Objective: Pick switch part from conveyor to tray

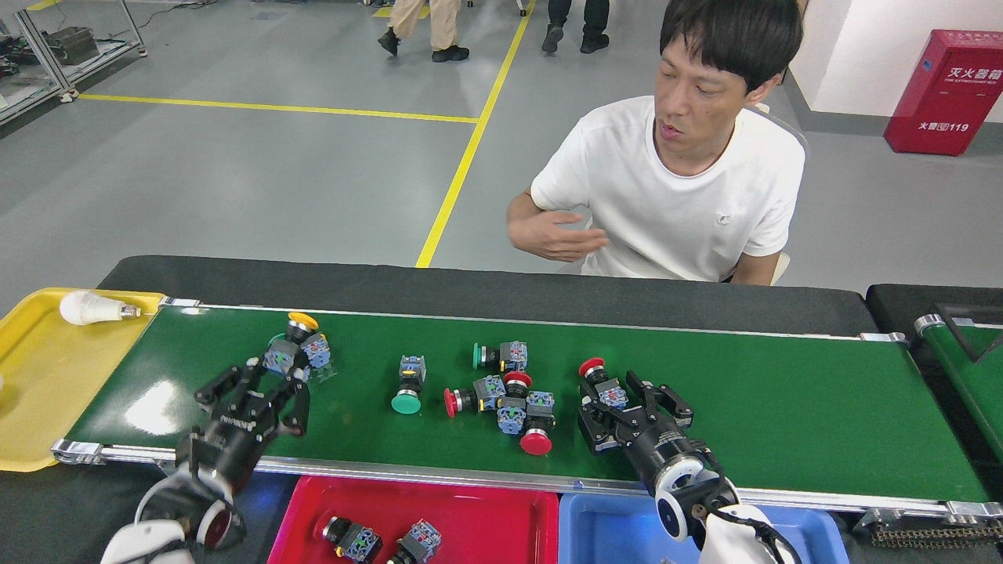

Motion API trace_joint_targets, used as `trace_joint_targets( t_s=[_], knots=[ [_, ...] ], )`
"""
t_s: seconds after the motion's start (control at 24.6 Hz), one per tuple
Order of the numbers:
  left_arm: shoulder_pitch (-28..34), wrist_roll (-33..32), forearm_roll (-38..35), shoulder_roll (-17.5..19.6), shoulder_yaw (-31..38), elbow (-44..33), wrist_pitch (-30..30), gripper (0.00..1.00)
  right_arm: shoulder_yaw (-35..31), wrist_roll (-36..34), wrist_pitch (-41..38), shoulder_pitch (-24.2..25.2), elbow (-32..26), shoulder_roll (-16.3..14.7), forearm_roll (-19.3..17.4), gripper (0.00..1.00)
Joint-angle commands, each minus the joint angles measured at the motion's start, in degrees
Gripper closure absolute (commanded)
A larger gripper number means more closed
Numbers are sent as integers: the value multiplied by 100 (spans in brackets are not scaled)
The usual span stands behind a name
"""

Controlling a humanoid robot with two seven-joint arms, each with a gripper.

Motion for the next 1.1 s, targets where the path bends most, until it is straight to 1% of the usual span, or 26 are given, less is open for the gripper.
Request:
trace_joint_targets(
  t_s=[0.0, 0.04, 0.12, 0.16, 0.2, 0.28, 0.37, 0.45, 0.53, 0.61, 0.69, 0.73, 0.77, 0.81, 0.85, 0.89, 0.93, 0.98, 1.06],
  knots=[
    [421, 157, -72, 27, -104, -542, -151, 81, -5, 61, -144, -97, -34, -34, -86, 89],
    [614, 201, -133, 45, -235, -701, -151, 76, -5, 70, -232, -106, -42, -34, -121, 90],
    [887, 351, -239, 45, -464, -876, -151, 62, -13, 87, -460, -80, -113, -34, -183, 91],
    [1036, 430, -300, 45, -525, -885, -151, 46, -57, 105, -610, -53, -227, -42, -244, 90],
    [1168, 509, -353, 36, -526, -885, -151, 36, -75, 114, -767, -18, -394, -86, -332, 90],
    [1291, 561, -371, 18, -517, -894, -151, 0, -93, 149, -1058, 96, -719, -324, -543, 90],
    [1352, 561, -353, -34, -473, -955, -151, 0, -128, 193, -1567, 386, -1211, -605, -938, 90],
    [1423, 561, -300, -43, -376, -1078, -151, 0, -286, 193, -2253, 747, -1712, -974, -1387, 90],
    [1554, 526, -29, -61, -113, -1175, -151, 0, -523, 193, -2999, 1142, -2072, -1167, -1729, 90],
    [1599, 377, 447, -193, 274, -1166, -99, 0, -637, 210, -3624, 1318, -2178, -1159, -1844, 90],
    [1581, -176, 885, -447, 898, -1114, -72, 0, -629, 280, -3712, 1353, -2178, -1106, -1853, 90],
    [1519, -457, 1026, -579, 1258, -1070, -72, 0, -559, 333, -3712, 1362, -2169, -1062, -1853, 87],
    [1475, -599, 1071, -658, 1496, -999, -72, 0, -479, 395, -3712, 1362, -2161, -965, -1853, 85],
    [1370, -739, 1079, -711, 1742, -894, -72, 0, -321, 614, -3712, 1353, -2161, -702, -1853, 78],
    [1282, -748, 1062, -720, 1874, -824, -55, 0, -268, 949, -3712, 1336, -2161, -491, -1826, 64],
    [1212, -757, 1053, -720, 1918, -744, -37, 0, -268, 1309, -3712, 1336, -2161, -332, -1809, 39],
    [1150, -748, 1053, -702, 1918, -674, -2, 0, -268, 1669, -3712, 1336, -2161, -183, -1818, 0],
    [1089, -757, 1053, -694, 1918, -622, 60, 0, -268, 1915, -3712, 1327, -2161, -78, -1826, 1],
    [931, -757, 1018, -667, 1883, -577, 130, 0, -268, 1942, -3712, 1292, -2161, -16, -1826, 1]
  ],
)
